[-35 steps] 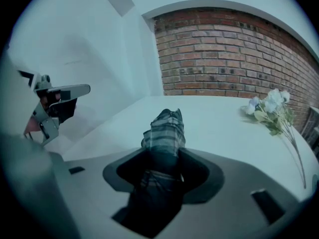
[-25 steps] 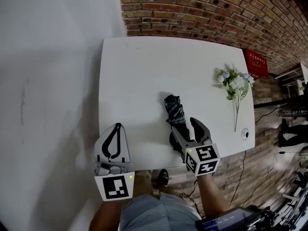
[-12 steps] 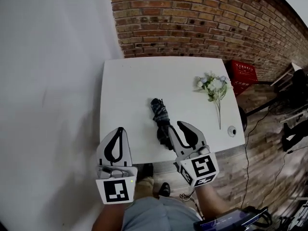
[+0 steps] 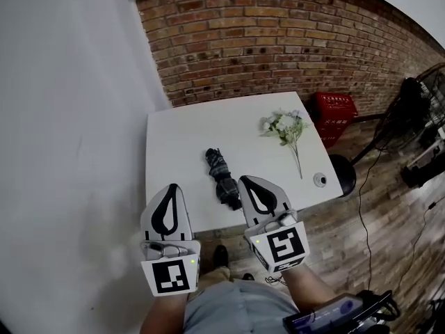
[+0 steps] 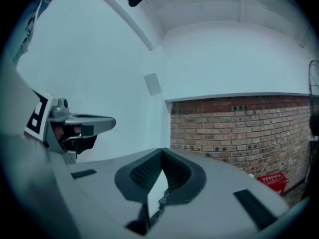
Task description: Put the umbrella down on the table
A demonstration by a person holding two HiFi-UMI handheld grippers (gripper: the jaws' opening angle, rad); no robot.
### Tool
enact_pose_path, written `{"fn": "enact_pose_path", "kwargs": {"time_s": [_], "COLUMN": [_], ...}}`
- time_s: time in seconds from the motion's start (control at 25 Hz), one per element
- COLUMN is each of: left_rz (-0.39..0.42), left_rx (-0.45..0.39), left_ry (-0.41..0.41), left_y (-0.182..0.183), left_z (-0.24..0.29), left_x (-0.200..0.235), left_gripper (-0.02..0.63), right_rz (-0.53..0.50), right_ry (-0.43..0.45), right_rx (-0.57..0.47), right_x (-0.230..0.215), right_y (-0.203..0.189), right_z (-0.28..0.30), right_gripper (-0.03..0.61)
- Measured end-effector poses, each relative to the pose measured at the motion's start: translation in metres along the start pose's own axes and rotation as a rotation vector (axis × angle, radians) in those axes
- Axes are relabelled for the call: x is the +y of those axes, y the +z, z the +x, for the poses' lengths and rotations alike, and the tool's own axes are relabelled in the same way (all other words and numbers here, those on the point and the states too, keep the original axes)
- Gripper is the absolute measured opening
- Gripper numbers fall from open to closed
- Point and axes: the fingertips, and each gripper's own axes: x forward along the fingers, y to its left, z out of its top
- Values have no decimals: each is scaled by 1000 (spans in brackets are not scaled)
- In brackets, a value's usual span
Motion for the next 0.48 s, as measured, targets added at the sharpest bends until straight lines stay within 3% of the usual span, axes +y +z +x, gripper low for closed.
{"fn": "enact_pose_path", "kwargs": {"time_s": [0.48], "left_rz": [23], "left_rx": [-43], "left_ry": [-5], "left_y": [22], "left_z": [-13], "left_x": [-17], "left_gripper": [8], "right_rz": [-22], "right_ry": [-5], "right_rx": [-60], "right_x": [0], "right_y": [21], "right_z": [-23], "right_gripper": [5]}}
